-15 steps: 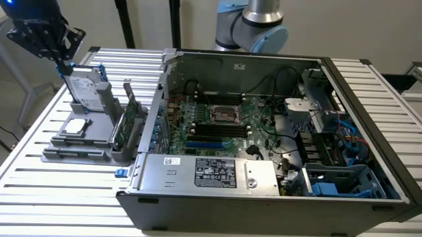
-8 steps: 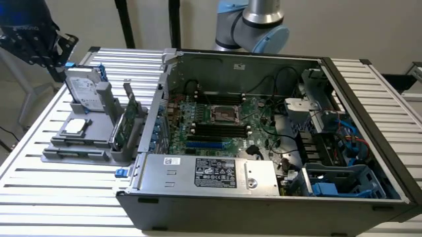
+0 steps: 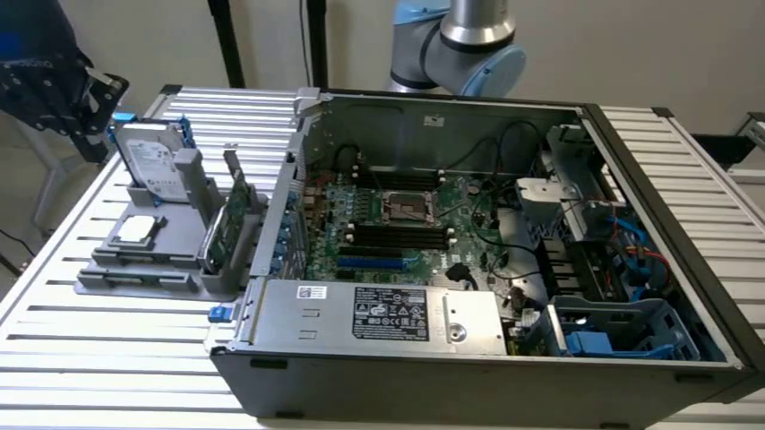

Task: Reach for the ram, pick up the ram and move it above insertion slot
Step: 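Reach for the ram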

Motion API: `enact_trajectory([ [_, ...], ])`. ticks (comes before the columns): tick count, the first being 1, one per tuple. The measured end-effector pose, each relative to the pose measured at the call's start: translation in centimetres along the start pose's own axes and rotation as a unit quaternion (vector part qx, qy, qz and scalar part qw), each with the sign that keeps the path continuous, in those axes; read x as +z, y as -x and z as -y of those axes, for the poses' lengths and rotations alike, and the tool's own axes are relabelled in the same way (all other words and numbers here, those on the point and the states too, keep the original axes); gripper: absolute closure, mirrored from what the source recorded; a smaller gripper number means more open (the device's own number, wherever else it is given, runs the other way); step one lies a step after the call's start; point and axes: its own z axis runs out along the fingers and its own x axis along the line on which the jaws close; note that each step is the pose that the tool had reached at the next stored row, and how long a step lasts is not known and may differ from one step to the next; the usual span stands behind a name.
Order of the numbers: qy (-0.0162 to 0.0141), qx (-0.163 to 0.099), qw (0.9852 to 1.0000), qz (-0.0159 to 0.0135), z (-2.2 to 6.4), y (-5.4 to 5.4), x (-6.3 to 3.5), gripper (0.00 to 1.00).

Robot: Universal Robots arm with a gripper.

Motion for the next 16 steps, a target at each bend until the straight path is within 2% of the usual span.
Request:
enact_trajectory([
  [5, -0.0004, -0.001, 1.0000, -0.0036, 0.66, -0.2, 0.08, 0.89],
  [7, -0.0016, -0.002, 1.0000, -0.0049, 0.89, -0.2, 0.09, 0.89],
  [10, -0.0041, -0.003, 1.0000, -0.0050, 1.20, -0.2, 0.08, 0.89],
  [16, -0.0042, -0.005, 1.0000, -0.0051, 1.30, -0.2, 0.07, 0.89],
])
